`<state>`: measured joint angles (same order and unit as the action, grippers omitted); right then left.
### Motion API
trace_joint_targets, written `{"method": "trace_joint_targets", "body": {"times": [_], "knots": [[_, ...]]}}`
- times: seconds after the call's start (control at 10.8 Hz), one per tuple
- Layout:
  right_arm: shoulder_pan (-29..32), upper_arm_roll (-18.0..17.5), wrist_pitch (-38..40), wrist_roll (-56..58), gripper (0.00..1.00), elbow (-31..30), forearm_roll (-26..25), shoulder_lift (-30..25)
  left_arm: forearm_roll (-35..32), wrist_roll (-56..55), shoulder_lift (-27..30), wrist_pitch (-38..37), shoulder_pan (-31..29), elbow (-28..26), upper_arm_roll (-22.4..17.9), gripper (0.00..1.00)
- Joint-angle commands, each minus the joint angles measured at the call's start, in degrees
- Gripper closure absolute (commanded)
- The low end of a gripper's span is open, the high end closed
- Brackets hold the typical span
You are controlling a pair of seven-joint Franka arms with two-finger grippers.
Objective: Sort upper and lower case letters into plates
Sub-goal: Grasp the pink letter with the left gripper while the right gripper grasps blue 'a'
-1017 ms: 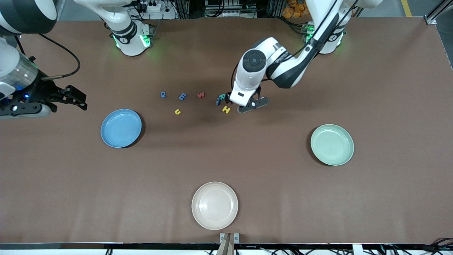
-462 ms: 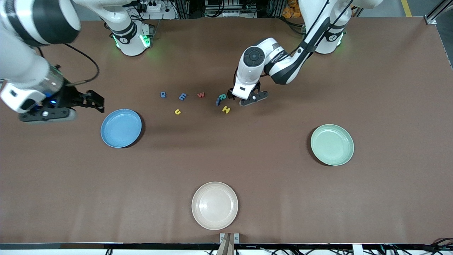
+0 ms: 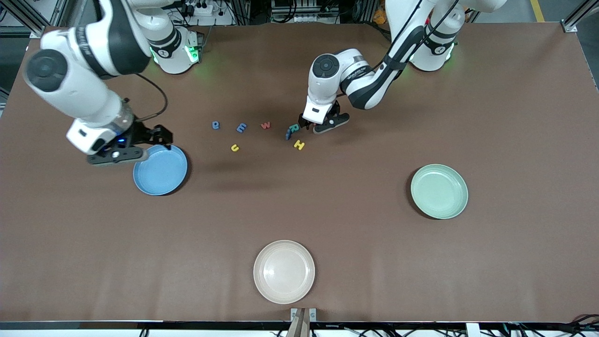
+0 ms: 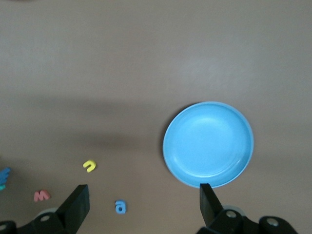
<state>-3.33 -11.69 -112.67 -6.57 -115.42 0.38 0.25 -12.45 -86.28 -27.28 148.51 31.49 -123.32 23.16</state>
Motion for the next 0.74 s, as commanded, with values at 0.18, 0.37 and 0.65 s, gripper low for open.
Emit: {"method": "trace_joint_targets", "body": {"times": [0.18,0.37,0.65], "knots": [[-1.59,-1.93,-11.93,-1.26,0.00,-13.75,0.76,-2.45,-11.25,-11.68,-1.81,4.94,0.76,-3.84,-0.13,0.00],[-2.64,-2.54,-14.15,-1.26,0.00,-18.42,0.76,-2.36,-14.26,-15.30,-1.98,4.95,0.85,-4.38,-0.04,0.00],[-3.44,-2.55,-22.75,-1.52,0.00,-25.01,0.76,-0.17,-14.27,-15.49,-1.98,4.95,0.85,-4.21,-0.04,0.00]]}}
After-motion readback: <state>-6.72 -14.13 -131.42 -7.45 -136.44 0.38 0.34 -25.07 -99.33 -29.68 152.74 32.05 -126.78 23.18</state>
